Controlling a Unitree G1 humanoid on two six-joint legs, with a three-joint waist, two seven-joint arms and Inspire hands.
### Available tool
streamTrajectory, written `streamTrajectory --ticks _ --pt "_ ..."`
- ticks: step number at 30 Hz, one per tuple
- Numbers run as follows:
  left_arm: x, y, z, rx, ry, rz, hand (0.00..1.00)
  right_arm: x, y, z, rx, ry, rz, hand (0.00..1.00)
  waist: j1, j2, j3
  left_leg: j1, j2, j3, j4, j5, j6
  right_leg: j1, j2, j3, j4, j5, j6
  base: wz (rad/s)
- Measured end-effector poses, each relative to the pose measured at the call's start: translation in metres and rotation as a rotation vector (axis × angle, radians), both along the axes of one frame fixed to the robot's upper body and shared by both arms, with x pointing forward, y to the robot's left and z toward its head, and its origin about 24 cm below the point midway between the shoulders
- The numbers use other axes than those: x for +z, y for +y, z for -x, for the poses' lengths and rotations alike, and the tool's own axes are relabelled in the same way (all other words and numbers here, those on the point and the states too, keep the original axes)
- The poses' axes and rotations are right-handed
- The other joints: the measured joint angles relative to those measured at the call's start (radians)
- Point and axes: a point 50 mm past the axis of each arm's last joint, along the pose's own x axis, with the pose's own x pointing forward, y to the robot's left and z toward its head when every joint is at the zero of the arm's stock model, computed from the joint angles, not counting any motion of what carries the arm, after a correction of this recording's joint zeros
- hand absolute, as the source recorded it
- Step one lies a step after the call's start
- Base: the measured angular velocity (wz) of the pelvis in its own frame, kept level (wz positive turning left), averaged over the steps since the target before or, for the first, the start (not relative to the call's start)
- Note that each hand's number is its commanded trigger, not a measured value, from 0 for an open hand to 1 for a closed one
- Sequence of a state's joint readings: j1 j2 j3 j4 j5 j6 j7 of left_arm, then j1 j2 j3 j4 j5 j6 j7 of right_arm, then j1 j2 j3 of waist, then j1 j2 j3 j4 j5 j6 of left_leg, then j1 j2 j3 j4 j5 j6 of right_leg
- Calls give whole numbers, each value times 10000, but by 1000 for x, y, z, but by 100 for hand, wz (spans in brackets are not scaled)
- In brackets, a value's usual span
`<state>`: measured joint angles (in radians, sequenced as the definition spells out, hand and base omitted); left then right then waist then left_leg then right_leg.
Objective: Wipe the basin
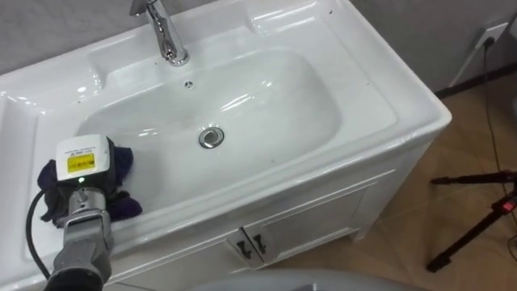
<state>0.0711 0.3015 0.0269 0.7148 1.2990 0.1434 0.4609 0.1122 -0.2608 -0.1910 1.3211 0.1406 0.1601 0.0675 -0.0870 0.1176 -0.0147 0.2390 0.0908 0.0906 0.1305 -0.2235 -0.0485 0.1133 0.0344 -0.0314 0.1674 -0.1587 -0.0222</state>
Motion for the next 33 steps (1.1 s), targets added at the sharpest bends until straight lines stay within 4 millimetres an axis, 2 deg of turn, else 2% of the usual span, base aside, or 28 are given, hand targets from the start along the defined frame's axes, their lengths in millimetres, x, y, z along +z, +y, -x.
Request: streamTrajectory --ticks 5,7,11,13,16,17,19,20,24,27,29,33 --pt "-3 -2 0 64 299 12 100 -2 4 0 -46 -79 -1 0 -193 -123 53 147 -17 -81 -2 -1 -1 141 -10 -24 53 -176 5 10" --pt "-4 -3 0 143 444 -24 100 -2 5 6 97 139 16 0 -313 -167 53 161 -16 -18 -4 0 -1 167 -10 -26 88 -234 2 5" --pt "-8 -5 0 452 672 -106 100 -4 11 18 142 658 18 0 -584 -328 118 276 -14 33 2 -1 -2 129 -13 -4 360 -425 -46 -4" --pt "-13 -11 -1 611 789 29 100 -5 16 25 175 1095 -113 0 -732 -423 116 299 0 145 -3 -1 -2 126 -1 45 381 -466 -60 -8" --pt "-17 -28 -9 407 896 403 100 -7 23 33 314 1585 -306 0 -827 -511 109 320 -6 185 -17 -1 -2 186 7 138 403 -458 -64 -10" --pt "-19 -35 -14 278 941 536 100 -8 27 34 451 1678 -371 0 -965 -559 122 329 -8 208 -29 -2 -3 195 0 130 428 -456 -63 0" --pt "-20 -43 -19 112 994 658 100 -10 34 33 667 1682 -527 0 -1027 -637 129 338 1 406 -32 -2 -3 134 4 183 508 -456 -63 -8" --pt "-18 -52 -27 -30 821 882 100 -11 37 31 932 1670 -621 0 -1078 -722 156 336 -1 478 -20 -2 -3 119 5 217 528 -456 -62 -9" --pt "-17 -76 -41 -207 667 1738 100 -13 44 27 1557 1829 -841 0 -1388 -936 182 333 -23 570 -47 -4 -5 142 -6 288 355 -439 -28 1" --pt "-18 -94 -48 -386 638 2283 100 -13 46 23 1599 1775 -868 0 -1567 -924 189 328 -31 1027 -28 -3 -5 23 -7 419 338 -436 -7 -8" --pt "-17 -102 -53 -375 582 2668 100 -14 47 22 1862 1837 -904 0 -1630 -916 193 308 -31 1020 -13 -3 -4 -39 8 497 345 -432 -2 -14" --pt "-15 -118 -63 176 413 4195 100 -14 49 25 1915 1965 -1145 0 -2006 -877 202 252 -38 1008 -24 -3 -4 -84 -5 538 377 -415 15 1"
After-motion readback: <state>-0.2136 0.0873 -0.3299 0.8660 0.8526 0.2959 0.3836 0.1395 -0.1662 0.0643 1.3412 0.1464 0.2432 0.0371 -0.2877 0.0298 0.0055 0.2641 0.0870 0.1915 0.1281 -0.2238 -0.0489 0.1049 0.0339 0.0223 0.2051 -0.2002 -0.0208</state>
